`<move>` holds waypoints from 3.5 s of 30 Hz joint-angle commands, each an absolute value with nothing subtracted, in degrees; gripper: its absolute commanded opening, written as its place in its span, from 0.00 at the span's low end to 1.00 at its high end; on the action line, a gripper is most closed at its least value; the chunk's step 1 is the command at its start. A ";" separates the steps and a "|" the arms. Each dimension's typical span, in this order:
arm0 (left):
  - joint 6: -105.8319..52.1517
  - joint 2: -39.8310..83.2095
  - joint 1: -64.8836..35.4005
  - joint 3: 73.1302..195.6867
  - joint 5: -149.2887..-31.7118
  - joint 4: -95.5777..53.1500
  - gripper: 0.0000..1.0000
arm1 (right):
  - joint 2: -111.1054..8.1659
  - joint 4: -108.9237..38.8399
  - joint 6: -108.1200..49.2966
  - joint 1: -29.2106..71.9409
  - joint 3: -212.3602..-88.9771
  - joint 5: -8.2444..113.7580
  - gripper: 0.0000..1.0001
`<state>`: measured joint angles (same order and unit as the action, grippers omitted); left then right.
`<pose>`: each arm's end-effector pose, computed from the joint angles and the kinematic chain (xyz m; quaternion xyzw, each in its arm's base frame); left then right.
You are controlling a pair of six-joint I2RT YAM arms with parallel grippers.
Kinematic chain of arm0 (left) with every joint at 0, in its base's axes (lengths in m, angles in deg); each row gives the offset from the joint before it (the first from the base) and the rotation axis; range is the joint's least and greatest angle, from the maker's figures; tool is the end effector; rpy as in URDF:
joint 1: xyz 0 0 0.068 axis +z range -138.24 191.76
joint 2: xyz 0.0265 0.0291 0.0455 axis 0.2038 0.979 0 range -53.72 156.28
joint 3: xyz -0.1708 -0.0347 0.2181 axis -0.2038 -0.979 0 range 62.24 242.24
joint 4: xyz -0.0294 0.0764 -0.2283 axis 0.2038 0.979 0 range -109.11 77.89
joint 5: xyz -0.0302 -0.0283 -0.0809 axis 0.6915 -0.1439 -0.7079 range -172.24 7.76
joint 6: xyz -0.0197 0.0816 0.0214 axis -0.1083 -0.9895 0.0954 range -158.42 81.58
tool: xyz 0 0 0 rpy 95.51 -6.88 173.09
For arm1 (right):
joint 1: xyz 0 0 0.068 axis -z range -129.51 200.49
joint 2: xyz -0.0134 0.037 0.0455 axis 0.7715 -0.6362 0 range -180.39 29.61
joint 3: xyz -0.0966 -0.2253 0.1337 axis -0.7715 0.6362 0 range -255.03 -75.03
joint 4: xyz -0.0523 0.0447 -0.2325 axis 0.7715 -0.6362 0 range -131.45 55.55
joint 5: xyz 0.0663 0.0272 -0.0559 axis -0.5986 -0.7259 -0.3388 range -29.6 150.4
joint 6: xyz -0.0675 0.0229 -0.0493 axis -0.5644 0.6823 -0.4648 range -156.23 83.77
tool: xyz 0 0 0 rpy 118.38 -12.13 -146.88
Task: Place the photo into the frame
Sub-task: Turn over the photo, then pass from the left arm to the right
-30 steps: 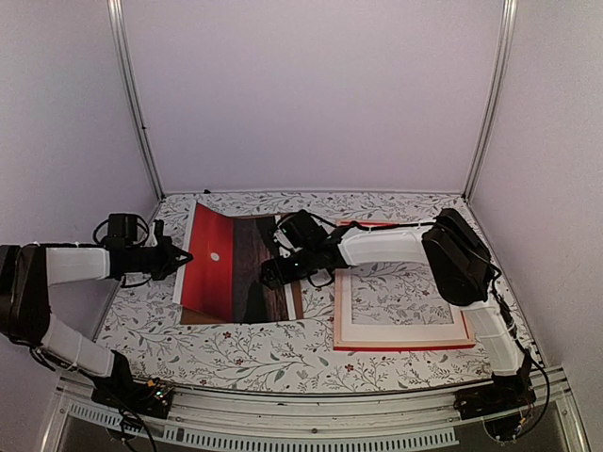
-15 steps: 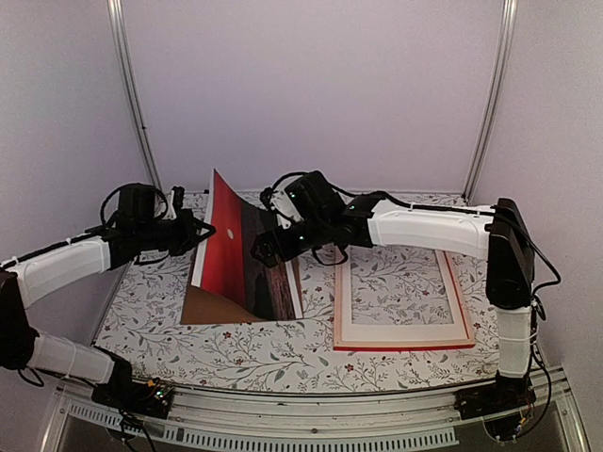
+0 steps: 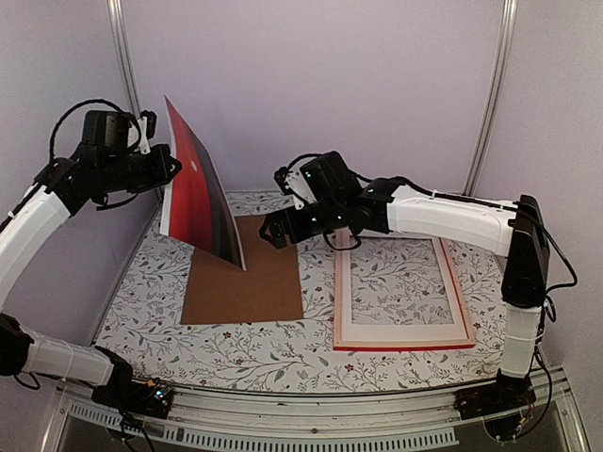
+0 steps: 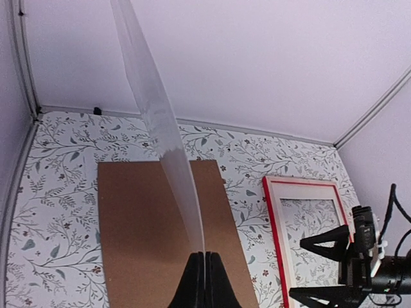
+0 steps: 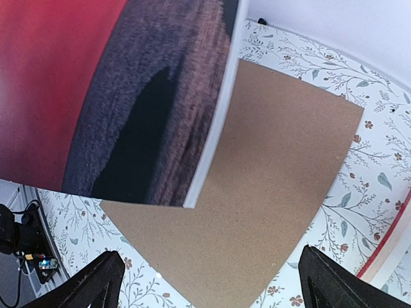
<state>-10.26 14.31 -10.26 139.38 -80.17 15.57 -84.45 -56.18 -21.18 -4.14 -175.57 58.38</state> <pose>0.2484 -0.0974 0.3943 -0.0549 0.8442 -0.2122 0.4892 0.2789 0.3977 0.2795 -0.3083 0.8327 0.2755 0.3683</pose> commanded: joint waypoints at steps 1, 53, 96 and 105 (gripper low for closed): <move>-17.34 17.27 -12.33 147.36 -69.75 30.06 0.00 | -80.79 -57.73 -20.22 -2.16 -176.29 59.65 0.99; -8.45 61.27 -43.43 158.50 -69.48 16.65 0.00 | -74.00 -48.03 -1.11 17.27 -156.15 45.87 0.98; -7.92 72.02 -47.96 160.80 -74.10 11.04 0.15 | -85.76 -38.55 4.26 17.18 -148.60 41.22 0.41; -8.94 71.09 -48.20 160.20 -75.49 9.61 0.24 | -85.47 -40.11 2.53 17.86 -148.99 42.47 0.13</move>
